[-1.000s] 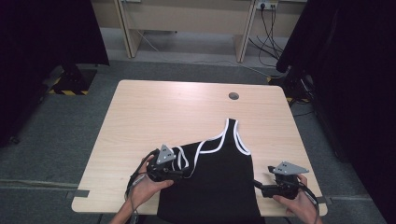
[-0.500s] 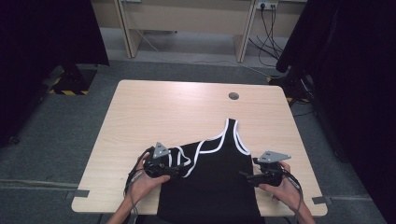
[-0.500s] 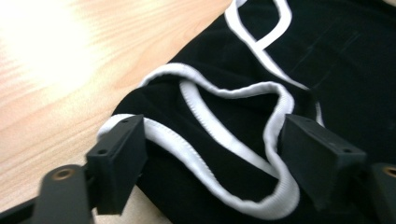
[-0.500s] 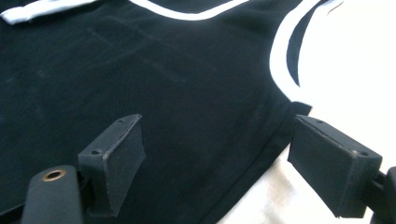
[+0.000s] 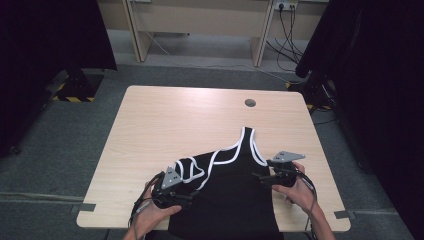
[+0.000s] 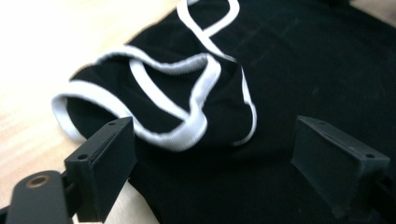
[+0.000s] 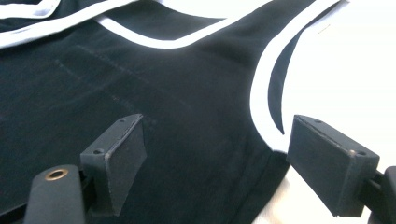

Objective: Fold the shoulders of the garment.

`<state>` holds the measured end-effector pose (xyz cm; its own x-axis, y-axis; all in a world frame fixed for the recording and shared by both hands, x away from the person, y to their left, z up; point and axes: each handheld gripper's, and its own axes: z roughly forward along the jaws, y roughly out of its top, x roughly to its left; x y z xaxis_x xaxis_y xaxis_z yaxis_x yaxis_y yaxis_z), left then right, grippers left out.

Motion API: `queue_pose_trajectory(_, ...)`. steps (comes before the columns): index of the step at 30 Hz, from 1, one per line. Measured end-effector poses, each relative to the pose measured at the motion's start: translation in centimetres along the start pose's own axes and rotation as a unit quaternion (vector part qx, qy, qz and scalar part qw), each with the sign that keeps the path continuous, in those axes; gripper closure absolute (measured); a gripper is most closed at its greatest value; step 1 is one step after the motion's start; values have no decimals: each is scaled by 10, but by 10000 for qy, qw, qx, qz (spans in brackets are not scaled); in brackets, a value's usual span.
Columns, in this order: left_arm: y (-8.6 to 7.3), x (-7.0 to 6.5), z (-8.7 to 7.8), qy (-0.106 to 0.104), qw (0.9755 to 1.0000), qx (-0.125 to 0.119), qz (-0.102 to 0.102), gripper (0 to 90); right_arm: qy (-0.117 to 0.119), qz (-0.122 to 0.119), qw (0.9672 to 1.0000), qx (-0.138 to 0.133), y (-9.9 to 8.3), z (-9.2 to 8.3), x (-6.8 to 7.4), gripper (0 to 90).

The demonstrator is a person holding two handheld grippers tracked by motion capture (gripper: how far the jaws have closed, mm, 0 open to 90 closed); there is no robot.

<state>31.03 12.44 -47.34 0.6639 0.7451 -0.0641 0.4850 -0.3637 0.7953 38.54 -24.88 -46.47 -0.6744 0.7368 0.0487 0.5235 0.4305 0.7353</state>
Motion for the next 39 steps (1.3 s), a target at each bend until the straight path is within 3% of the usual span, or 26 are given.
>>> queue_pose_trajectory(3, -4, 0, 4, 37, 9999, 128, 60, 116, -5, 11, 10000, 19, 4, 6, -3, 200)
queue_pose_trajectory(5, -6, 0, 9, 22, 9992, 370, 127, 98, -27, -1, 10000, 28, 7, 9, -6, 201)
queue_pose_trajectory(7, -6, -2, 10, 85, 9986, 432, 301, 86, -36, 38, 10000, 17, 10, 12, -8, 203)
queue_pose_trajectory(39, -5, -3, 12, 49, 9983, 479, 317, 44, -241, 282, 9993, 33, 55, 52, -46, 208)
